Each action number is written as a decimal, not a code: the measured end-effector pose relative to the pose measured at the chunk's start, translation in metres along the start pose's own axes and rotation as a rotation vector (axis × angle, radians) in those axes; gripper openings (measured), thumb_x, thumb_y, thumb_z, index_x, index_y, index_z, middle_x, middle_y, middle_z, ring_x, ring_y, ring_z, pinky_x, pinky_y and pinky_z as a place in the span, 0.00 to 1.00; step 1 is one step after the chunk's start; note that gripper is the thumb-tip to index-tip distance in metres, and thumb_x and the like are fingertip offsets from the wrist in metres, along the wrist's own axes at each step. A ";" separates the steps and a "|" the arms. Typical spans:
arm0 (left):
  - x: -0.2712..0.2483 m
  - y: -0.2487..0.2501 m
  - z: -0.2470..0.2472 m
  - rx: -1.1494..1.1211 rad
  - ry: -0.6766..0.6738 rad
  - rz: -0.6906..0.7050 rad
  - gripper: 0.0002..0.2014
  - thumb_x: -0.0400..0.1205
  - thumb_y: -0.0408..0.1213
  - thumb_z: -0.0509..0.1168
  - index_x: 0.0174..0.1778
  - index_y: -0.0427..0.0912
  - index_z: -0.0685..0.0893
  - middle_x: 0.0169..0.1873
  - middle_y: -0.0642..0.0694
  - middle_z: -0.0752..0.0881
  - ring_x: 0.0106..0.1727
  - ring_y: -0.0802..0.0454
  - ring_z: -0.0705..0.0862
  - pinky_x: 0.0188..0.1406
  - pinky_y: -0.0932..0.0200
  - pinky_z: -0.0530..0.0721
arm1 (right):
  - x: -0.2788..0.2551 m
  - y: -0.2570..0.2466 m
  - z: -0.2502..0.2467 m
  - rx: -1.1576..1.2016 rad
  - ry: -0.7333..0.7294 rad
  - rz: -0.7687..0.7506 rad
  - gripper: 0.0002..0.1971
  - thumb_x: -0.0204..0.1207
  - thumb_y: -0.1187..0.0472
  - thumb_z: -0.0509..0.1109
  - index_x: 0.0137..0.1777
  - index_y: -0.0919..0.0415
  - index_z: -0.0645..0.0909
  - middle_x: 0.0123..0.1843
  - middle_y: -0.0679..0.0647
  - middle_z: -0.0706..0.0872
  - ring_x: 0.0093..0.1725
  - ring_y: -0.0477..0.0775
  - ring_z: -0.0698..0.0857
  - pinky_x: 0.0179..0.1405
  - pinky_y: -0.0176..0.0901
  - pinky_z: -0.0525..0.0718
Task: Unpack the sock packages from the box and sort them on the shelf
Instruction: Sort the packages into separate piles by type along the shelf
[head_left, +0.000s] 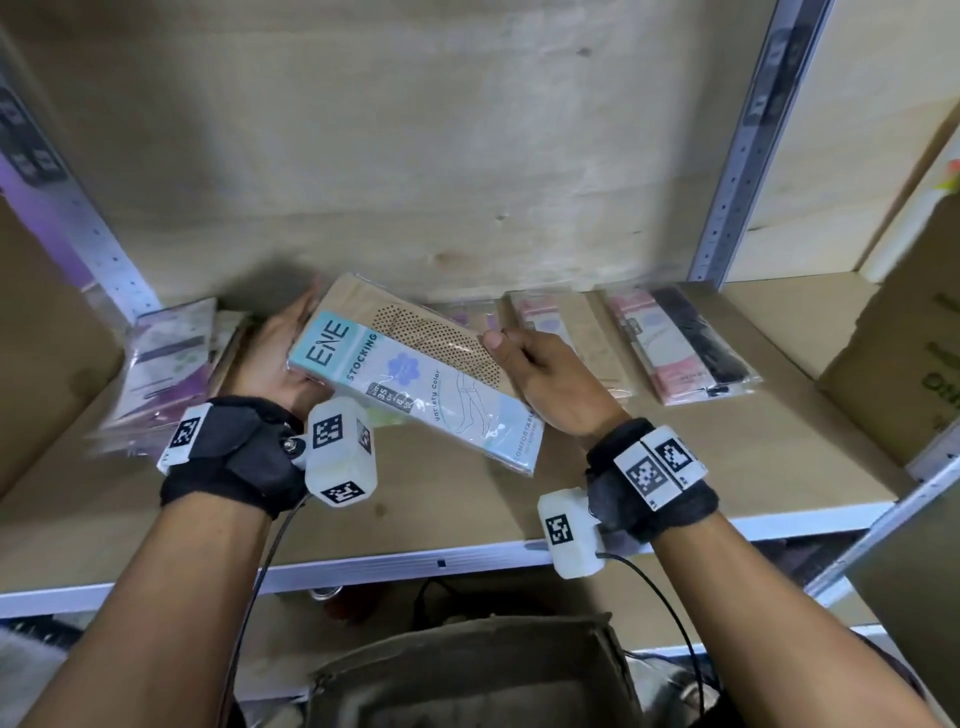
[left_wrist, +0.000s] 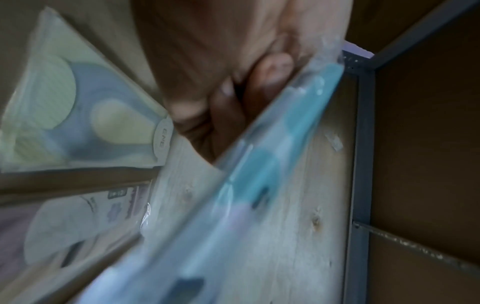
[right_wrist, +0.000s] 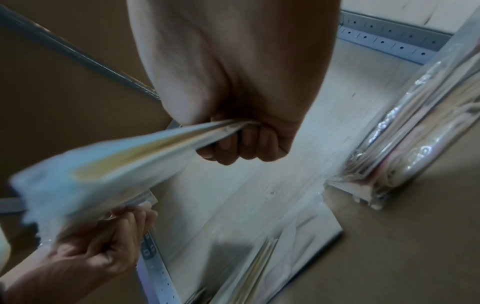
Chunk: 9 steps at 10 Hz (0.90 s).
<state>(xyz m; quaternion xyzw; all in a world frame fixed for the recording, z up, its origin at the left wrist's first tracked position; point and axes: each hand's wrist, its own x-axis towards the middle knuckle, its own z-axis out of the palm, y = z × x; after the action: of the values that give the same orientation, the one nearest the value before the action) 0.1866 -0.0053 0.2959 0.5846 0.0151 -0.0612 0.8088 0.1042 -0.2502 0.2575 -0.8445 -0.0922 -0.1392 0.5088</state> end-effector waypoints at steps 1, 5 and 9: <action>-0.002 0.003 -0.001 -0.025 0.010 0.007 0.07 0.88 0.45 0.59 0.48 0.51 0.81 0.26 0.59 0.90 0.27 0.63 0.90 0.30 0.65 0.88 | 0.000 -0.002 0.001 0.035 -0.009 -0.014 0.24 0.89 0.49 0.59 0.31 0.56 0.63 0.17 0.41 0.66 0.20 0.40 0.65 0.24 0.28 0.67; -0.003 0.008 -0.018 0.082 -0.076 -0.076 0.41 0.84 0.70 0.43 0.52 0.36 0.88 0.40 0.39 0.94 0.32 0.51 0.90 0.28 0.66 0.87 | 0.004 0.013 0.003 0.147 0.092 0.178 0.29 0.90 0.47 0.54 0.48 0.74 0.82 0.41 0.68 0.89 0.37 0.57 0.88 0.38 0.41 0.82; -0.026 -0.059 0.031 0.945 0.131 0.288 0.21 0.89 0.58 0.50 0.50 0.44 0.77 0.52 0.38 0.86 0.50 0.39 0.82 0.45 0.52 0.78 | 0.005 0.005 0.031 0.549 -0.113 0.355 0.12 0.84 0.54 0.69 0.56 0.64 0.78 0.45 0.63 0.81 0.35 0.57 0.76 0.27 0.41 0.75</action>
<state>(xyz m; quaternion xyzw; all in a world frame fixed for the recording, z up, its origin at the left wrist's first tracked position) 0.1528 -0.0513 0.2523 0.8861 -0.0444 0.0877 0.4530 0.1145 -0.2244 0.2412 -0.6851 -0.0058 0.0288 0.7279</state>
